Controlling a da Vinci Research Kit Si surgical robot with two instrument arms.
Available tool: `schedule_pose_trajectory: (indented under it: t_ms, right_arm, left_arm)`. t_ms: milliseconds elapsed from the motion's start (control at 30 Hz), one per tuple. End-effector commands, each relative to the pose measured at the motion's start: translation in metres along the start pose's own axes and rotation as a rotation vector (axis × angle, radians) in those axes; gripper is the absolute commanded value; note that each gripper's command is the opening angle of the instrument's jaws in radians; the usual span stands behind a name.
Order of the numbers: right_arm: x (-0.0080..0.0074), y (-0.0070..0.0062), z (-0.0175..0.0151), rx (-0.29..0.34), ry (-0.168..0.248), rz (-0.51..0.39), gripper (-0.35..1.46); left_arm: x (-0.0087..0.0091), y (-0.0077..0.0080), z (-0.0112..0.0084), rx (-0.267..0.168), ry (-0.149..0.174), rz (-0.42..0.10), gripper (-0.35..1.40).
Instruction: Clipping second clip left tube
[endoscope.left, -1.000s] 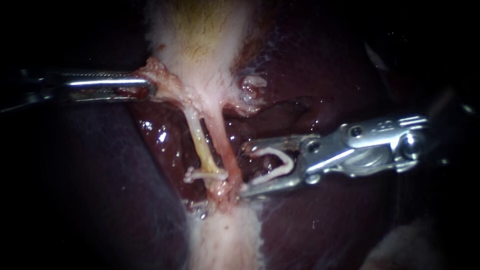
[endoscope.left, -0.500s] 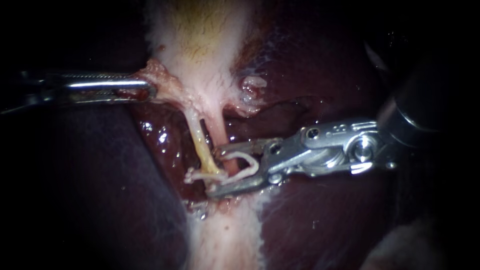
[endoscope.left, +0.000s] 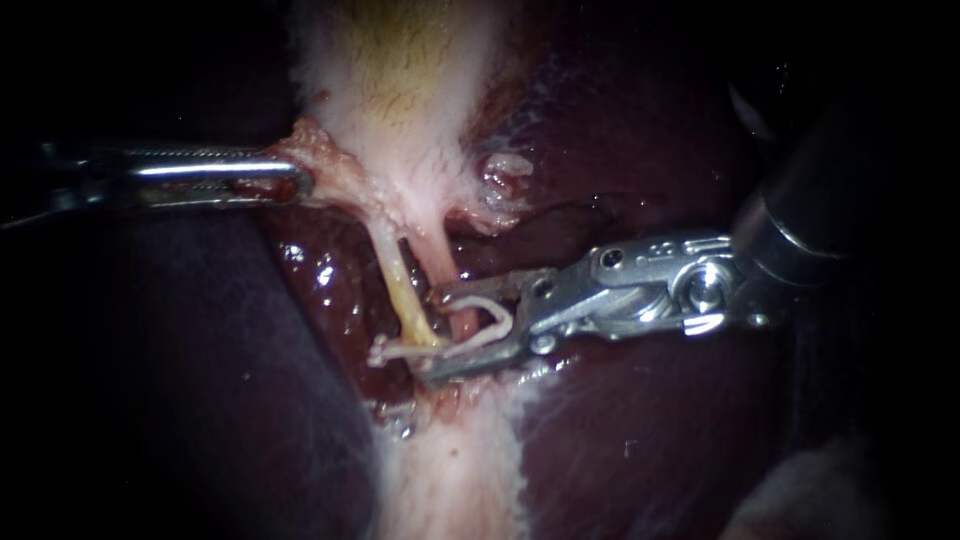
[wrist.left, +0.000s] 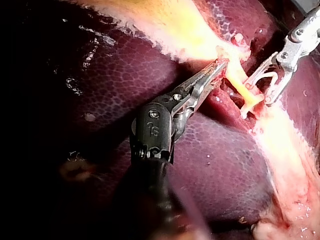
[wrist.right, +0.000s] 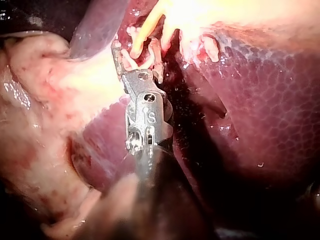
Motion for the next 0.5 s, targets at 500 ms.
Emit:
schedule_pose_trajectory:
  t_ms: [500]
  right_arm:
    - [0.0012,0.0014,0.0037,0.073,0.043,-0.019,0.50]
  left_arm:
    - [-0.0001,0.0000,0.0002,0.002,0.000,0.000,-0.35]
